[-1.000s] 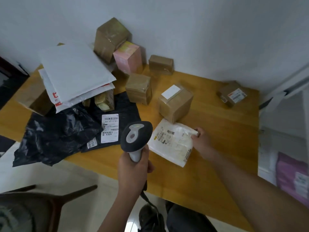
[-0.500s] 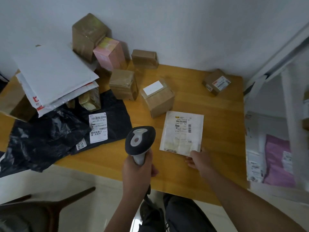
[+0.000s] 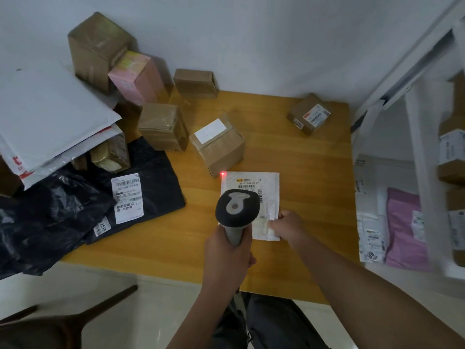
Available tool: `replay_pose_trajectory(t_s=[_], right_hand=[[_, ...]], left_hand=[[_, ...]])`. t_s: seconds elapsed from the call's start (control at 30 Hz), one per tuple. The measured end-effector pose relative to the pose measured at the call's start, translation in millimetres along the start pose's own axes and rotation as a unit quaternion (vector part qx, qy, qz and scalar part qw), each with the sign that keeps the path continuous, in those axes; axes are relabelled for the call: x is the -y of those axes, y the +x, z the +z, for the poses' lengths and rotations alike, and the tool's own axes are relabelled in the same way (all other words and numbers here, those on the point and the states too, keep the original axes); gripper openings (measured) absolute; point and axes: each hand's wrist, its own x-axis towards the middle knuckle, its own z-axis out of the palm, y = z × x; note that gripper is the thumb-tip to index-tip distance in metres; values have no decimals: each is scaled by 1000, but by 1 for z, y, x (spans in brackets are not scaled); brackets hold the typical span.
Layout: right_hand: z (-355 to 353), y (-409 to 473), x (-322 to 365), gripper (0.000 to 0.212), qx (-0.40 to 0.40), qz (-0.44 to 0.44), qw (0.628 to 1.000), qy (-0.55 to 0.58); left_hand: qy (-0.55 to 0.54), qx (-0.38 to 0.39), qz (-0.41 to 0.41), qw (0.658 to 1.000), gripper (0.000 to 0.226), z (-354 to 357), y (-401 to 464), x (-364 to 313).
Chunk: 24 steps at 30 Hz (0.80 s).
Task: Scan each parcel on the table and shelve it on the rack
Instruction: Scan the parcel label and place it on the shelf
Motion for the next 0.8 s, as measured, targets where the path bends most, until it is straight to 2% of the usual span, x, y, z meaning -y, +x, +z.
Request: replay_pose_trajectory(t_s=[0.23,0.47,0.7,0.8], right_hand=[[2,0,2,6,-15,-18,999,-25],[3,-3,2,14,-11,-31,999,-41],[2,-3,1,9,-15,-37,998,-40],[2,-2,0,17,-10,-33,999,-37]], left_hand=[[27,-1,-13,1000,32,15,-7,-9],[21,-4,-34,999,33,17,-12,-17],[32,-9,-32,999,31,18,-18,-20],[31,-15,-30,999,33,19,-20,-19]])
